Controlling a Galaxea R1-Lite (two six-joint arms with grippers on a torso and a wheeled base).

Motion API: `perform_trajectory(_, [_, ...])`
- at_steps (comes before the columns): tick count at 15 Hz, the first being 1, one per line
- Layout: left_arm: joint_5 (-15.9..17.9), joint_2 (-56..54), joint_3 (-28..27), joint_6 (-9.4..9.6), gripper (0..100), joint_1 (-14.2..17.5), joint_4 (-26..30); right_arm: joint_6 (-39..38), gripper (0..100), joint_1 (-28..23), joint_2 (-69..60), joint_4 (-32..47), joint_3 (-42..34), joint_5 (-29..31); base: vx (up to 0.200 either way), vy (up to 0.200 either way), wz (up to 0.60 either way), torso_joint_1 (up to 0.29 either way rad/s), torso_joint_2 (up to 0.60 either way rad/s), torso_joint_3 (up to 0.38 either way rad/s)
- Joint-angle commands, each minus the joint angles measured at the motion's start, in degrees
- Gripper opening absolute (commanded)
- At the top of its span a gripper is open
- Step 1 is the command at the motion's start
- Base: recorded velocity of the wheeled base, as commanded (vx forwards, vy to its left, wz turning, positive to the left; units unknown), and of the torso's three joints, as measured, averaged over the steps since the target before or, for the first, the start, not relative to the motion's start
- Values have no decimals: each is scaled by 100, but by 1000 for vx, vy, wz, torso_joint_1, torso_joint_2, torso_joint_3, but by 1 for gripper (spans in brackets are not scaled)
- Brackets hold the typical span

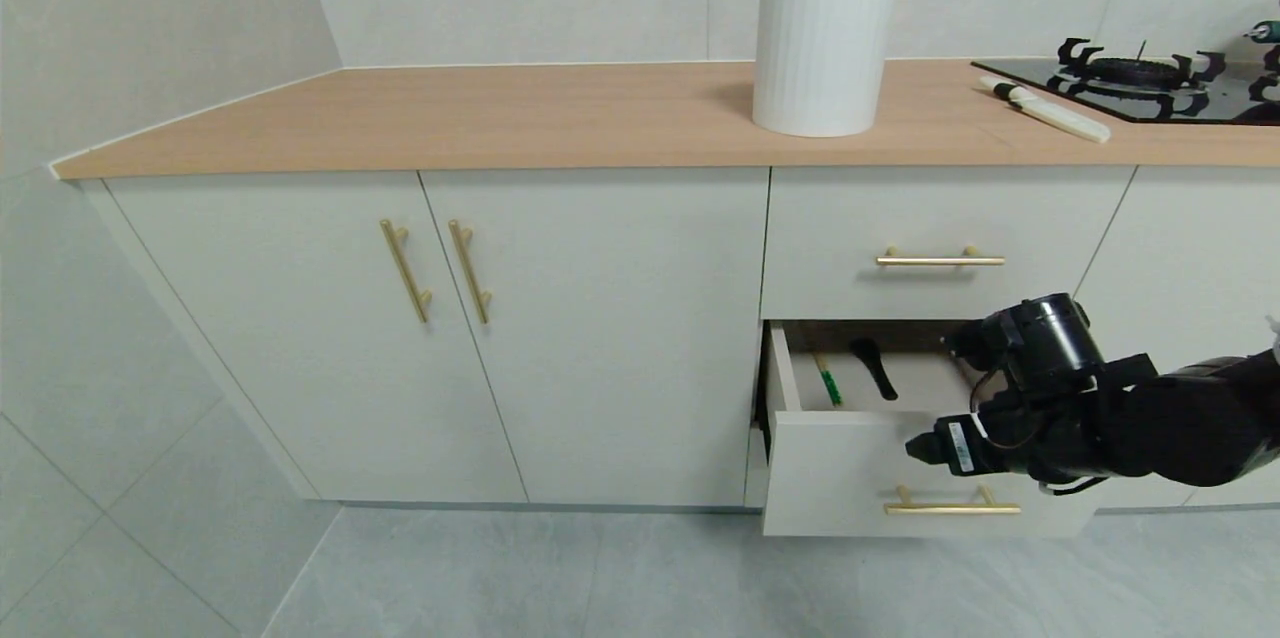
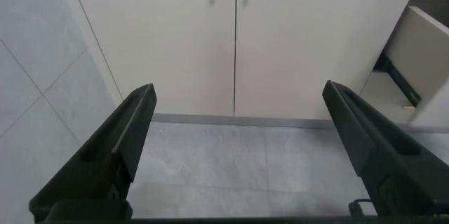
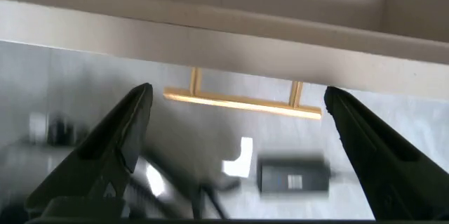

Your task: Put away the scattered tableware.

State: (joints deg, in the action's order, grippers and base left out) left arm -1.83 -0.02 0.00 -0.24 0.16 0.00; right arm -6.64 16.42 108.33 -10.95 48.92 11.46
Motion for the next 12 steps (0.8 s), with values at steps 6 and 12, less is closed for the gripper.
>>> perform_trajectory(6, [-2, 2, 0, -2, 100, 2, 0, -83, 100, -174, 813, -549, 794, 137, 0, 0, 0, 0, 0, 0])
perform_trajectory(12, [-2, 2, 0, -2, 100, 2, 0, -74, 100, -262, 1332, -1771, 830, 489, 0, 0, 0, 0, 0, 0])
